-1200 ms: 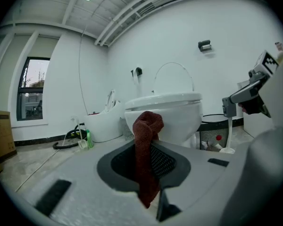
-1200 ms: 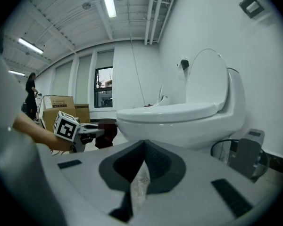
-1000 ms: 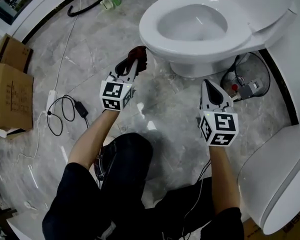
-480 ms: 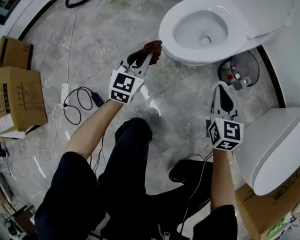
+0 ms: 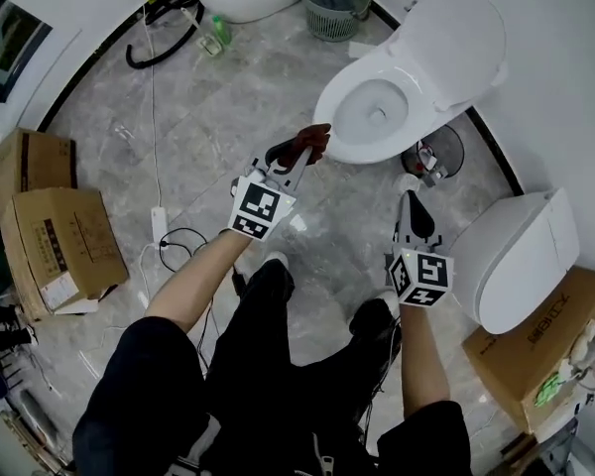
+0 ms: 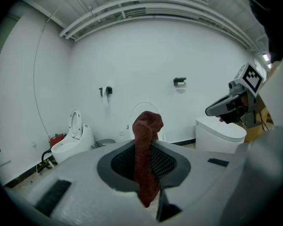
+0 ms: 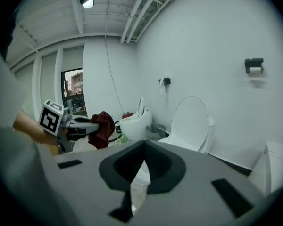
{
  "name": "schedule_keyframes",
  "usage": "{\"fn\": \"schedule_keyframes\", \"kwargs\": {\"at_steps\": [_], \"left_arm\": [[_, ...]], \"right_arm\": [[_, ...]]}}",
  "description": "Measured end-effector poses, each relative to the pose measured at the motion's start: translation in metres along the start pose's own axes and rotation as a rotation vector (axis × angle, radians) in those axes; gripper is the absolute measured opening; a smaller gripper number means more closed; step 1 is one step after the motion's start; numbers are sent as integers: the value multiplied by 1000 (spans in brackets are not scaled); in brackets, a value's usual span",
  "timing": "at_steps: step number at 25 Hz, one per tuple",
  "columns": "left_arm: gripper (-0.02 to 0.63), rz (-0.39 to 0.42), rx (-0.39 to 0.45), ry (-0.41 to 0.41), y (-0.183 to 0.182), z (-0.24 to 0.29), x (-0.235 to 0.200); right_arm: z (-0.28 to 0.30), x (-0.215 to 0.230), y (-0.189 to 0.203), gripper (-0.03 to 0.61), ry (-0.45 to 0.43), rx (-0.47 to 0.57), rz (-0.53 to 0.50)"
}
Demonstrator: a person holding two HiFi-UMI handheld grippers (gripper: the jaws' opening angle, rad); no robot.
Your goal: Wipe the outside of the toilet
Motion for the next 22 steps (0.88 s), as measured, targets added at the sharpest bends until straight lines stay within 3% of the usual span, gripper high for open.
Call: {"fn": "schedule_keyframes", "kwargs": {"at_steps": [4, 9, 15, 22], "left_arm": [[60, 30, 14, 90, -64, -36, -2], [60, 33, 45, 138, -140, -72, 6], [61, 14, 94, 162, -209, -107, 34], [60, -1, 152, 161, -253, -132, 53]], "right_arm": [[-37, -28, -75, 5, 59, 26, 26], [-87, -49, -150, 5, 119, 104, 74], [-137, -65, -200, 5, 117, 145, 44], [-176, -71, -230, 3, 127, 218, 49]]}}
Point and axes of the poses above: the fingertips, and each gripper's own axes: z forward along the fingers, x to its right, y out of its underside, the point moved 2 cm from there along -z, backward along the fingers, and after that the axes turned 1 degree about -z, right-handed, at the moved point
